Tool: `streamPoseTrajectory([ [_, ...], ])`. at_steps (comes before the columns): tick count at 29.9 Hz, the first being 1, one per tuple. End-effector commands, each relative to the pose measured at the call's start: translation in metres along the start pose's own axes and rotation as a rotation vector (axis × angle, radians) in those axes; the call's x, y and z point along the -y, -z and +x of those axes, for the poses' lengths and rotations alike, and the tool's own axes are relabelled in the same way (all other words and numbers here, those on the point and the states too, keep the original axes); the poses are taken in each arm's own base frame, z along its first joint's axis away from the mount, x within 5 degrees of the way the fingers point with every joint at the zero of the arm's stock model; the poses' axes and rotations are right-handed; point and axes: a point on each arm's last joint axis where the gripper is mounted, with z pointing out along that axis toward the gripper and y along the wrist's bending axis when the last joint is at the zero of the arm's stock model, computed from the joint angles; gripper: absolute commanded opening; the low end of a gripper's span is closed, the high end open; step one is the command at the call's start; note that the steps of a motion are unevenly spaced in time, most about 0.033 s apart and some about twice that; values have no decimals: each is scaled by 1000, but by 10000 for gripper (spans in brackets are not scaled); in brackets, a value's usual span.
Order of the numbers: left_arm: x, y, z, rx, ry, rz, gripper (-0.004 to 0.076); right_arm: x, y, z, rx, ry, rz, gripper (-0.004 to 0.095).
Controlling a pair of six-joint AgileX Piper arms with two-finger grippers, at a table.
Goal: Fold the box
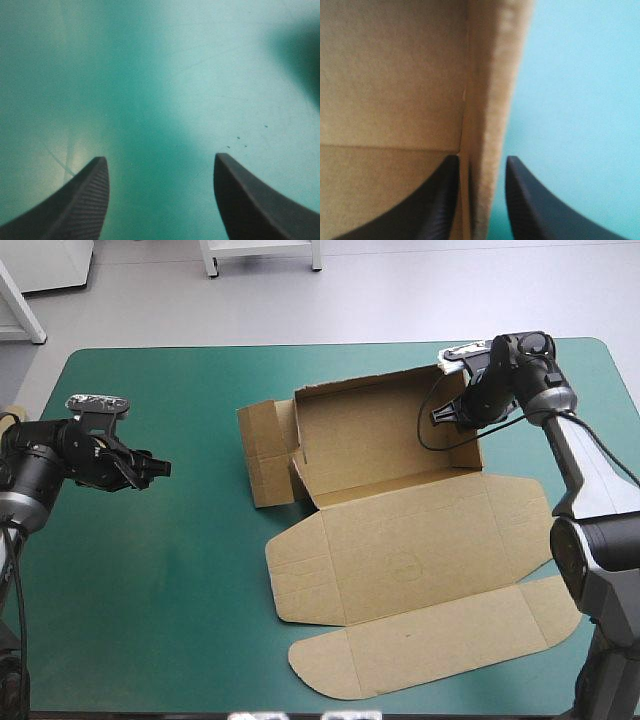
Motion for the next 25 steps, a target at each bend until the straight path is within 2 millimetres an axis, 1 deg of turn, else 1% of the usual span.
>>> streamPoseTrajectory([
  [1,1,19,-8,95,3,3,438,5,38,-13,186,7,38,655],
  [2,1,19,-8,95,3,3,438,5,37,-15,201,5,40,719],
  [4,1,19,-8,95,3,3,438,5,37,-17,225,6,46,761],
  [6,1,19,-8,95,3,3,438,6,41,-19,246,8,57,745],
  [9,1,19,-8,95,3,3,438,7,55,-20,241,12,66,699],
  [12,1,19,-8,97,3,2,438,5,82,-18,251,11,58,665],
  [13,1,19,-8,97,3,2,438,4,97,-16,262,10,50,659],
  [14,1,19,-8,97,3,2,438,3,106,-13,265,10,48,656],
  [17,1,19,-8,102,3,2,438,0,141,-1,299,12,47,651],
  [18,1,19,-8,104,3,2,438,-1,148,2,313,11,45,652],
  [20,2,19,-8,104,5,5,438,-4,170,13,351,11,40,652],
  [22,2,19,-9,105,9,10,438,-8,186,25,375,5,18,651],
  [25,3,19,-9,106,12,16,438,-15,197,39,381,25,23,637],
])
